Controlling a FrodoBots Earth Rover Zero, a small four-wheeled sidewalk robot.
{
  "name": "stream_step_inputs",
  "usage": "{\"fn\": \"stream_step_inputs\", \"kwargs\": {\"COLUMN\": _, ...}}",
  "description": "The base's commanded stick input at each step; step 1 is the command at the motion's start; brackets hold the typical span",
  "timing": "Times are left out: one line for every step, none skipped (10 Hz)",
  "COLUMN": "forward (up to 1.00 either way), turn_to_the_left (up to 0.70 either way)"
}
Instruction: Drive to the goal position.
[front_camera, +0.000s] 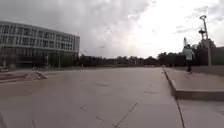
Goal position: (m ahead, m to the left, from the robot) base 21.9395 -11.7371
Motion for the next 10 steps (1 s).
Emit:
{"fn": "stream_step_inputs", "kwargs": {"forward": 0.7, "turn_to_the_left": -0.01}}
{"fn": "stream_step_inputs", "kwargs": {"forward": 0.7, "turn_to_the_left": -0.01}}
{"fn": "stream_step_inputs", "kwargs": {"forward": 0.7, "turn_to_the_left": -0.01}}
{"fn": "stream_step_inputs", "kwargs": {"forward": 0.7, "turn_to_the_left": -0.01}}
{"fn": "stream_step_inputs", "kwargs": {"forward": 0.7, "turn_to_the_left": -0.01}}
{"fn": "stream_step_inputs", "kwargs": {"forward": 0.7, "turn_to_the_left": -0.01}}
{"fn": "stream_step_inputs", "kwargs": {"forward": 0.7, "turn_to_the_left": -0.01}}
{"fn": "stream_step_inputs", "kwargs": {"forward": 0.7, "turn_to_the_left": -0.01}}
{"fn": "stream_step_inputs", "kwargs": {"forward": 0.7, "turn_to_the_left": -0.01}}
{"fn": "stream_step_inputs", "kwargs": {"forward": 0.7, "turn_to_the_left": -0.01}}
